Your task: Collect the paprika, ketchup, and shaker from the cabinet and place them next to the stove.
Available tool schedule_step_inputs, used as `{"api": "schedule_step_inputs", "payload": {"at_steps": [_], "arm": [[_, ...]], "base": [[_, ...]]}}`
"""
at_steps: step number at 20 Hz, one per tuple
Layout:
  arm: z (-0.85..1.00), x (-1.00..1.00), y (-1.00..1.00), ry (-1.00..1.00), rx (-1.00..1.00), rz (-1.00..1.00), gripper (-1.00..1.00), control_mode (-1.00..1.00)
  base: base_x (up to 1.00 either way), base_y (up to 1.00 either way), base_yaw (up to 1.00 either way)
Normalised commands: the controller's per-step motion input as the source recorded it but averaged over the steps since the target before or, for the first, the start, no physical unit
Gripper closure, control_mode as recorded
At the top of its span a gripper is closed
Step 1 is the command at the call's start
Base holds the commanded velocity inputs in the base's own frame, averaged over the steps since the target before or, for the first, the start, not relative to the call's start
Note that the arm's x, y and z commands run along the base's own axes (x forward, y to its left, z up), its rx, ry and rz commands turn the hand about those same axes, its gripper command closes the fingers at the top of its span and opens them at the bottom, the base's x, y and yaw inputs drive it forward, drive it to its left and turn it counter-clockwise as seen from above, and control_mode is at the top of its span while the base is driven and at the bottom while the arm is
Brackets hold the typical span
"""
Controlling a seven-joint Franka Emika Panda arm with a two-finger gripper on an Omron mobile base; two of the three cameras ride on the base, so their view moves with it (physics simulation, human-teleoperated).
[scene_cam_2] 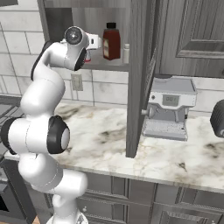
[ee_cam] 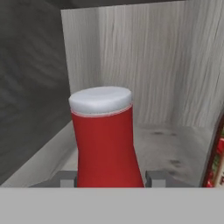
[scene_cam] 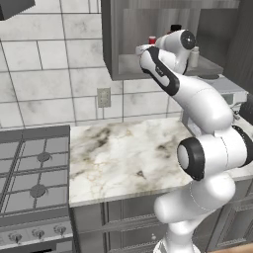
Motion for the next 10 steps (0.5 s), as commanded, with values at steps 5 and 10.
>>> {"api": "schedule_step_inputs", "payload": {"at_steps": [5,10], "arm": [[-0.07,-0.24,0.0,0.0,0.0,0.0,1.0,-1.0],[-0.2,-0.92,0.0,-0.07,0.0,0.0,1.0,-1.0]], "base": [[0.0,0.0,0.0],[0.0,0.0,0.0]]}}
